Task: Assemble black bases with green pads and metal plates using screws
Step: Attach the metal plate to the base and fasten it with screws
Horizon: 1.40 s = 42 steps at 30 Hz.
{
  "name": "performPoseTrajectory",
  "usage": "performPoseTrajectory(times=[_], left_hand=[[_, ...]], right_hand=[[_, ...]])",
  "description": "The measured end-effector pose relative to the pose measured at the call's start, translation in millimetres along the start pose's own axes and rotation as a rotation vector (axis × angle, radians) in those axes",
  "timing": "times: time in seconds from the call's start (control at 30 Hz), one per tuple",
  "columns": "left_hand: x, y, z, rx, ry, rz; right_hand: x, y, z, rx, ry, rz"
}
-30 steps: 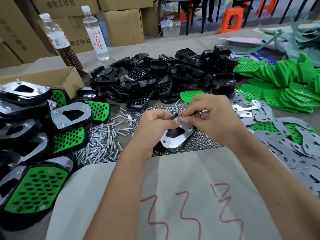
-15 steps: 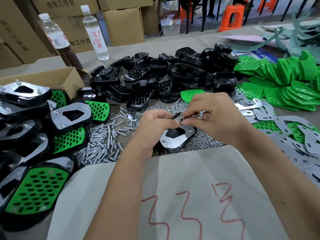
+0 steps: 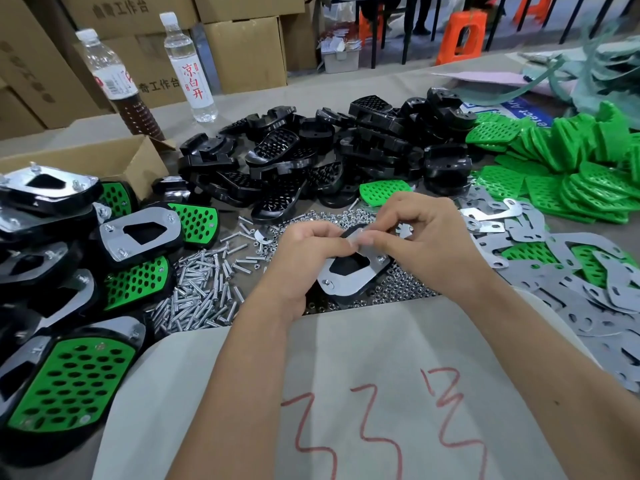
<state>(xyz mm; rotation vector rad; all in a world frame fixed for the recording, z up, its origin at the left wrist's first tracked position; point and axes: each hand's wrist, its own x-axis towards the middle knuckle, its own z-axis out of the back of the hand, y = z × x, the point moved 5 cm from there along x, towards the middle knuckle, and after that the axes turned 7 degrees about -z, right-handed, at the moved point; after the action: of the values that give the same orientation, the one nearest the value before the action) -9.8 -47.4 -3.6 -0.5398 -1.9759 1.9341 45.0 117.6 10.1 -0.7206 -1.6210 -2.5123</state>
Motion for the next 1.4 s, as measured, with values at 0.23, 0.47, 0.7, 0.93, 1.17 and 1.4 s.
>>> performPoseTrajectory(times=[0.23,0.47,0.7,0.93,1.17,1.4], left_hand=[[2.7,7.2,5.6,-0.072,-0.034,0.057],[4.4,7.4,8.6,-0.097,-0.066,0.054],[4.2,6.4,6.6,-0.079,-0.054,0.034],[5.0,7.5,6.2,-0.058,-0.044,0.022],[5.2,7.8,6.5,-0.042,-0.042,0.036],[3.1,3.2,5.1,0.118,0.031,-0.007]], right_hand=[[-1.9,-7.3,-6.2,0.065,0.093,-0.090],[-4.5,-5.8,-5.3,0.250,0.064,-0.155],[-2.3,-10.1,-7.6,0.274,0.051,-0.186],[-0.9,-9.2,-6.8,0.309,0.033,-0.199],[0.4,-9.8,-3.7,0.262,0.016,-0.213],[6.6,8.0,-17.6,-0.568,0.249,0.161]])
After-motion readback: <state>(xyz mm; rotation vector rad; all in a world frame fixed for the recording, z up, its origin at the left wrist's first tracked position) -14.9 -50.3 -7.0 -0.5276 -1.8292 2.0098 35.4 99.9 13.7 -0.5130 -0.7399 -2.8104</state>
